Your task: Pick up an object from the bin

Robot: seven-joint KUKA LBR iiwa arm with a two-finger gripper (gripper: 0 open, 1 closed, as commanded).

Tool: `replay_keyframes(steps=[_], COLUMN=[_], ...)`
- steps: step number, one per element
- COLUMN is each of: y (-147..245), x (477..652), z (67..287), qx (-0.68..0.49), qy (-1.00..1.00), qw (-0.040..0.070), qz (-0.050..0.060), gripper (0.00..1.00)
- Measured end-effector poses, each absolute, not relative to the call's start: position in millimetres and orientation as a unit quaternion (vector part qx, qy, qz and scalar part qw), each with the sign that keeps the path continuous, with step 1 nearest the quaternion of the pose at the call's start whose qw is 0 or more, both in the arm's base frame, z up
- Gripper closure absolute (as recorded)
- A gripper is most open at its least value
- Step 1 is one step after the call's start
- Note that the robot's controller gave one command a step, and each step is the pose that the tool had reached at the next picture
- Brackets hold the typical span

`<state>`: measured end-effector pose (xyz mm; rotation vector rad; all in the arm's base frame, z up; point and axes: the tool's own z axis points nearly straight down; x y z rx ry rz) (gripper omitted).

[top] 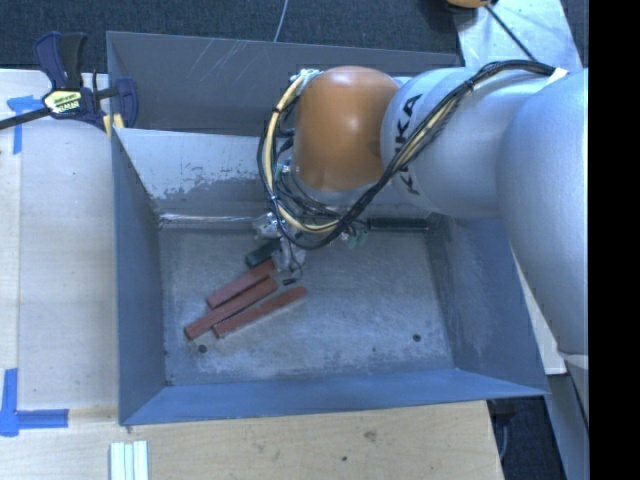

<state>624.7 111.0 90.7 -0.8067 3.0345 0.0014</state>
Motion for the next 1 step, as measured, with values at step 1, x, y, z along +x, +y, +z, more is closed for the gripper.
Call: replay_keyframes(steps=[1], y=[111.1], x=[625.5], z=[156.7], qx=[-0.257], qy=[0.967], qw=[0.001], qz=[0.0], gripper=[1.0])
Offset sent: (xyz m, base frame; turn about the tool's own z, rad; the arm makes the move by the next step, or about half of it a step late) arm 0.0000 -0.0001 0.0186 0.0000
